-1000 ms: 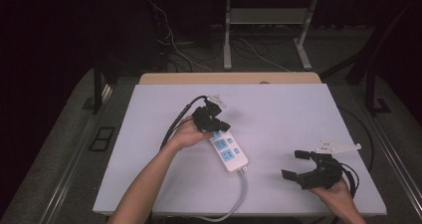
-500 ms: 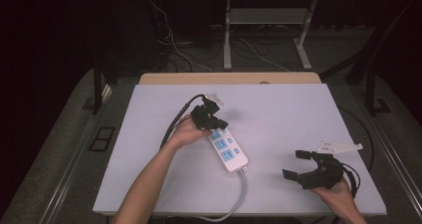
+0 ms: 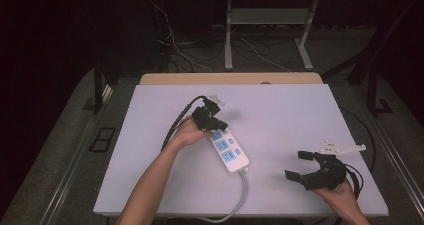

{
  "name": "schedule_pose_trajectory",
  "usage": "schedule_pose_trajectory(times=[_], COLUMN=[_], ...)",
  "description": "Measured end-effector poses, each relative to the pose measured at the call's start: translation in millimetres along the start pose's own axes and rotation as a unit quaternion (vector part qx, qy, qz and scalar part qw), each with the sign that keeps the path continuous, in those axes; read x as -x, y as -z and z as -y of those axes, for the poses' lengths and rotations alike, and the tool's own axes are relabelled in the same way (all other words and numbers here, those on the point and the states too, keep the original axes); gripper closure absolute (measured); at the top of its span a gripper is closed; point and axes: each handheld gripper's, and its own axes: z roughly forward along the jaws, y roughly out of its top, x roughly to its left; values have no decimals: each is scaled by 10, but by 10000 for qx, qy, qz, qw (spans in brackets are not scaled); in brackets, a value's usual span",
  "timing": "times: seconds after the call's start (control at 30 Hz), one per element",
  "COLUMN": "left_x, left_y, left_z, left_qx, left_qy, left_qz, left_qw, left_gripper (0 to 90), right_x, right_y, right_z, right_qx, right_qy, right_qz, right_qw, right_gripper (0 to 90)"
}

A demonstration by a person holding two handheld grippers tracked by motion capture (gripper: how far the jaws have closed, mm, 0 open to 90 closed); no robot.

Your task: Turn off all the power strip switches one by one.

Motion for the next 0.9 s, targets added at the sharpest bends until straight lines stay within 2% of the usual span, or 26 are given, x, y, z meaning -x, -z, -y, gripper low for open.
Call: schedule_pose_trajectory(times=[0.3, 0.53, 0.7, 0.77, 0.9], left_x=[25, 23, -2, -21, -23], left_y=[-65, -77, -78, -85, -87], left_z=[2, 4, 15, 21, 22], left_qx=[-143, -139, -99, -37, -63], left_qy=[-78, -61, 57, 169, 198], left_qz=[-15, 17, 88, 102, 109], left_qw=[9999, 9999, 9999, 9998, 9997], left_gripper=[891, 893, 895, 896, 899], right_x=[2, 6, 1, 2, 7], right_y=[-3, -4, -7, -2, 8], right_z=[1, 3, 4, 4, 6], right_qx=[-18, -19, -28, -22, -2], right_qy=[13, 17, 21, 18, 0], right_qz=[-1, 0, 5, 3, 6], right_qw=[10000, 10000, 10000, 10000, 10000], right_gripper=[27, 27, 27, 28, 27])
